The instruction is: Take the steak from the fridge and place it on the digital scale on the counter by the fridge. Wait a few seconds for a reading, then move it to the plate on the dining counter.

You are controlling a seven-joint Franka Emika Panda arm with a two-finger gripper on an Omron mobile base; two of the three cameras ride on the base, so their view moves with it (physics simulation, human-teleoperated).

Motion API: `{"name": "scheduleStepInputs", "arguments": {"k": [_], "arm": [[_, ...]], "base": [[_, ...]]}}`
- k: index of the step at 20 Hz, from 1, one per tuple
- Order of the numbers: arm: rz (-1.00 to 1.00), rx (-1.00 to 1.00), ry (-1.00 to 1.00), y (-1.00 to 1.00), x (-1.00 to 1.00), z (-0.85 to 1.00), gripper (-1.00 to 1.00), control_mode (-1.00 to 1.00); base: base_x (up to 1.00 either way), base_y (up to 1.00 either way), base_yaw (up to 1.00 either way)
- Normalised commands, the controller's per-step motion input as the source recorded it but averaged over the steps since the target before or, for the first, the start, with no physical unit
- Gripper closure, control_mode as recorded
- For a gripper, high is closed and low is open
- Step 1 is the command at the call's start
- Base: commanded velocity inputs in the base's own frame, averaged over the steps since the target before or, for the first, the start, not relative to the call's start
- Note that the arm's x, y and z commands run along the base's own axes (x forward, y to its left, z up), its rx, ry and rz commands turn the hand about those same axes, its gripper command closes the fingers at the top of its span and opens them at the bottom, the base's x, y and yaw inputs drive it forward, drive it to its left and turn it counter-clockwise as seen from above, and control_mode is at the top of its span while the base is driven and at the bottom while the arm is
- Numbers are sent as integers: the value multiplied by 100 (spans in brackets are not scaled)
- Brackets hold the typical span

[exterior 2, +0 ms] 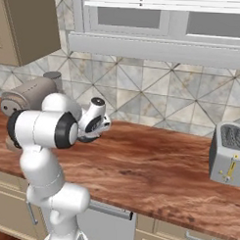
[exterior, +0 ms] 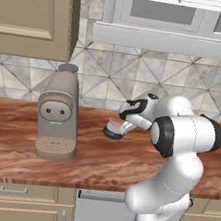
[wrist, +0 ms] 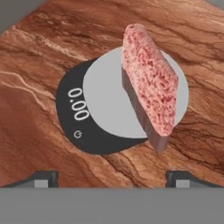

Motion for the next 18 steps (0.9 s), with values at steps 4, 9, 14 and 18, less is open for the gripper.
{"name": "scheduleStepInputs", "arguments": {"k": [4, 9, 14, 18], "arm": [[-1, 0, -18, 0, -14, 66, -100, -100], [-3, 0, -21, 0, -17, 88, -100, -100], [-6, 0, -2, 0, -15, 39, -100, -100], [0, 0, 6, 0, 0, 3, -100, -100]], "base": [[0, 0, 0], [0, 0, 0], [0, 0, 0], [0, 0, 0]]}}
